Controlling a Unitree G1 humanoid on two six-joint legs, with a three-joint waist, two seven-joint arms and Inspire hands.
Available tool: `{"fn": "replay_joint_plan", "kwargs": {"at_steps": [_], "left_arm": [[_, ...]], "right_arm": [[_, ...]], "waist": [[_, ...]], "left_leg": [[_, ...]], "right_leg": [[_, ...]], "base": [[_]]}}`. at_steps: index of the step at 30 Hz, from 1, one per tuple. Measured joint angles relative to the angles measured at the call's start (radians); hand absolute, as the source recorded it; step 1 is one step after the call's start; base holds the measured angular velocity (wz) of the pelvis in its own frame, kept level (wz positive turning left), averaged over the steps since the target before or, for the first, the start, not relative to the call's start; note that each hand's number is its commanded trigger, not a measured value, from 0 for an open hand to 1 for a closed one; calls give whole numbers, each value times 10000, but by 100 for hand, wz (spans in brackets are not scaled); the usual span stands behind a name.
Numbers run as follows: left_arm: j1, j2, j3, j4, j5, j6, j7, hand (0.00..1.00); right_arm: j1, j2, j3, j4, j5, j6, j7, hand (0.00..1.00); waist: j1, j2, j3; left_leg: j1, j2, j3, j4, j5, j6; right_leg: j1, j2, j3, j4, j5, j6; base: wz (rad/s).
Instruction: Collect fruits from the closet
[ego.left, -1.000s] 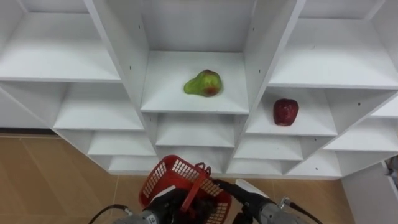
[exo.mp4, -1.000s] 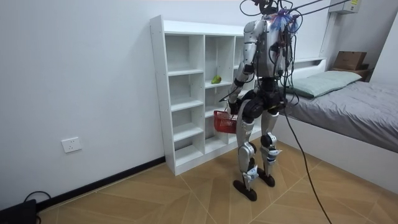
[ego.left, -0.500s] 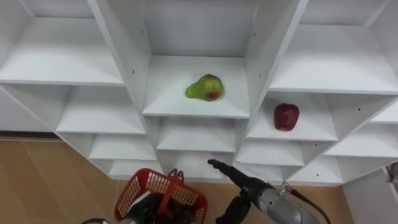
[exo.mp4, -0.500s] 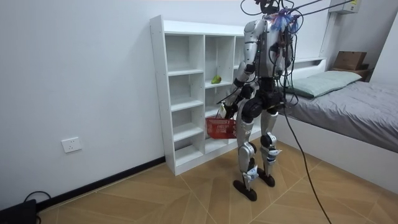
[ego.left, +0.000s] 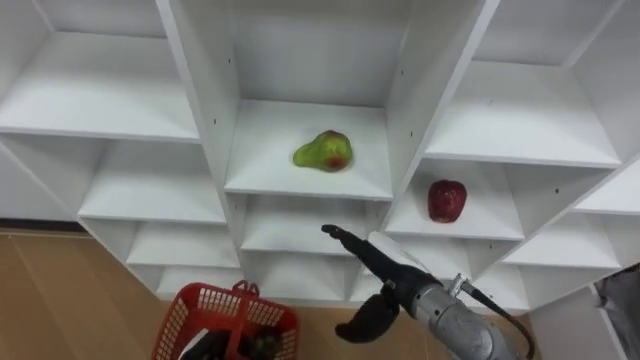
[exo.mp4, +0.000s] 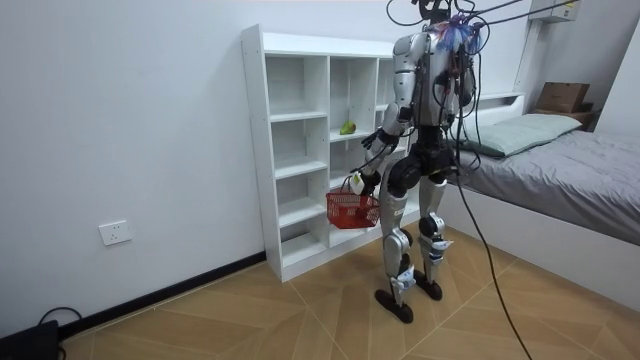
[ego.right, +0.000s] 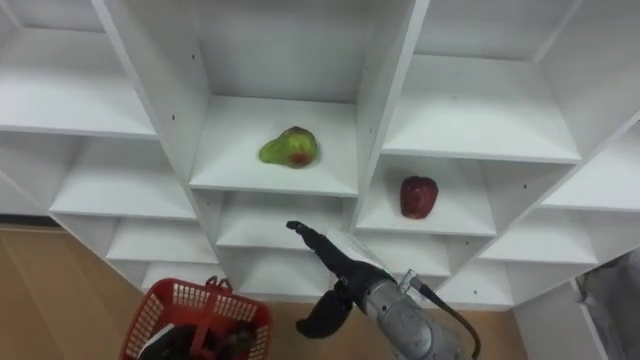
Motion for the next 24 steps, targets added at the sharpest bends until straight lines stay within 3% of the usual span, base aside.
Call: {"fn": "replay_joint_plan", "kwargs": {"at_steps": [8, 15, 19, 21, 24], "left_arm": [[282, -69, 269, 220, -38, -8, 237, 100], [502, -79, 616, 219, -16, -8, 507, 100], [548, -93, 666, 495, -90, -9, 597, 100], [555, -104, 813, 608, -84, -9, 599, 100], [556, -100, 1032, 601, 91, -9, 572, 100]], "right_arm": [[90, 46, -456, -1260, 158, -123, 22, 0], [85, 54, -1007, -1771, 263, -158, -33, 0], [-46, 60, -1124, -1871, 321, -160, -374, 0], [-237, 60, -1180, -2082, 325, -162, -455, 0], [-407, 66, -1469, -2545, 329, -216, -668, 0]], "waist": [[187, 107, 47], [194, 121, 1], [222, 44, -13], [228, -46, 24], [401, -262, -11]], "left_leg": [[497, -2, -12, -203, 5, -5], [698, -1, -78, -285, 8, -11], [950, -9, -116, -368, 8, -13], [1014, 1, -116, -413, 17, -29], [1015, 16, -123, -427, 29, -48]], "right_leg": [[440, 15, -23, -95, -2, 3], [673, 30, -52, -192, -3, 5], [959, 45, -49, -345, -3, 7], [1006, 62, -43, -347, -4, 8], [1006, 80, -32, -361, -4, 7]], "base": [[0], [0], [0], [0], [0]]}}
